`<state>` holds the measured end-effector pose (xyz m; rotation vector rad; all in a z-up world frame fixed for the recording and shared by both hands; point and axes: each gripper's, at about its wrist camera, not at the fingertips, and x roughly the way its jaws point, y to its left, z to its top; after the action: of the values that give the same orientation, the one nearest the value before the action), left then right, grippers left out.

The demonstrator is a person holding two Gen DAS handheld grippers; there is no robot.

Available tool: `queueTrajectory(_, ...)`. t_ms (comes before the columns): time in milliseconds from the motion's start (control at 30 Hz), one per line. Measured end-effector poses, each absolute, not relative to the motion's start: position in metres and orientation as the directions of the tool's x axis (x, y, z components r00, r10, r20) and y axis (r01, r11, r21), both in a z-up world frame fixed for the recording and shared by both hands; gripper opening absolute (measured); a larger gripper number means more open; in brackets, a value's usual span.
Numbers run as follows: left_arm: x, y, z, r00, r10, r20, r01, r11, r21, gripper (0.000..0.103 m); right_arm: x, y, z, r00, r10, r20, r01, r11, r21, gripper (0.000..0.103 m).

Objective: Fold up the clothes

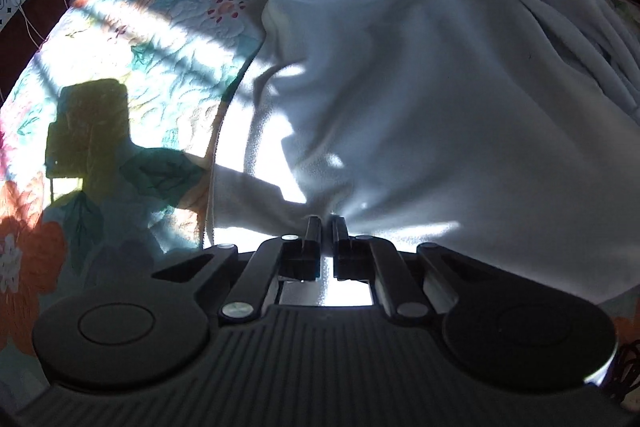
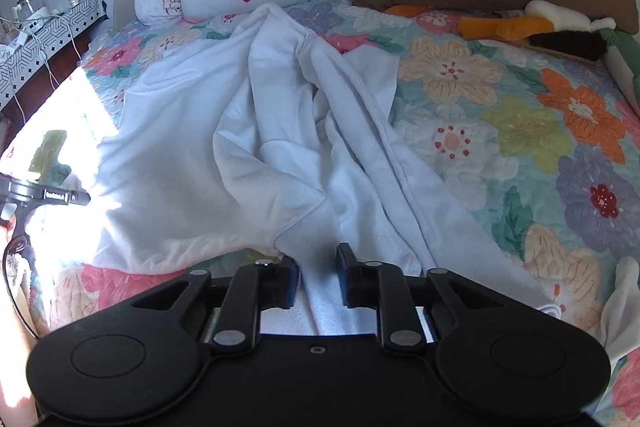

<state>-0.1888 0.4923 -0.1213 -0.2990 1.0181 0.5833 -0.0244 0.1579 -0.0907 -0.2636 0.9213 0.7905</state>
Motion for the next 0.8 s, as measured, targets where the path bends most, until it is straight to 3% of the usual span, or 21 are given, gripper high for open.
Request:
queueTrajectory(67,-0.197,0.497,-0.112,0.42,0.347,-0.839,-0.621,0.784,0.014,0.004,-0.028,0.161,-0.1,0.305,0.475,-0.826,-0.72,0.682,0.127,0.063)
queueTrajectory(300,-0.207,0.498,-0.1,0.448,0.408,-0.796,-0.653,0.757,0.021,0.004,-0.058,0.182,-0.127,0.389,0.324,-0.862,-0.756,0.647,-0.097,0.063)
queueTrajectory(333,-0.206,0.497,-0.1,0.449,0.415,-0.791,-0.651,0.759,0.028,0.004,-0.063,0.186,-0.128,0.418,0.32,-0.85,-0.769,0.623,-0.144,0.059)
queueTrajectory(367,-0.206,0.497,-0.099,0.452,0.422,-0.786,-0.651,0.759,0.033,0.004,-0.067,0.189,-0.128,0.448,0.32,-0.835,-0.78,0.597,-0.19,0.031)
queueTrajectory(400,-0.206,0.498,-0.098,0.457,0.43,-0.778,-0.653,0.757,0.035,0.004,-0.072,0.192,-0.125,0.484,0.324,-0.813,-0.787,0.567,-0.243,0.012)
queueTrajectory(467,-0.21,0.498,-0.093,0.456,0.471,-0.755,-0.668,0.742,0.06,0.004,-0.082,0.191,-0.111,0.516,0.376,-0.77,-0.802,0.528,-0.279,0.011)
queueTrajectory(533,-0.216,0.495,-0.08,0.423,0.576,-0.699,-0.696,0.701,0.157,0.004,-0.094,0.182,-0.087,0.477,0.476,-0.739,-0.836,0.504,-0.216,0.011)
queueTrajectory(633,-0.222,0.486,-0.064,0.366,0.707,-0.604,-0.716,0.629,0.303,0.003,-0.117,0.178,-0.07,0.339,0.556,-0.759,-0.92,0.363,-0.145,0.011)
queueTrajectory(800,-0.215,0.493,-0.08,0.332,0.627,-0.705,-0.684,0.675,0.277,0.003,-0.125,0.187,-0.115,0.257,0.43,-0.866,-0.931,0.351,-0.102,0.011)
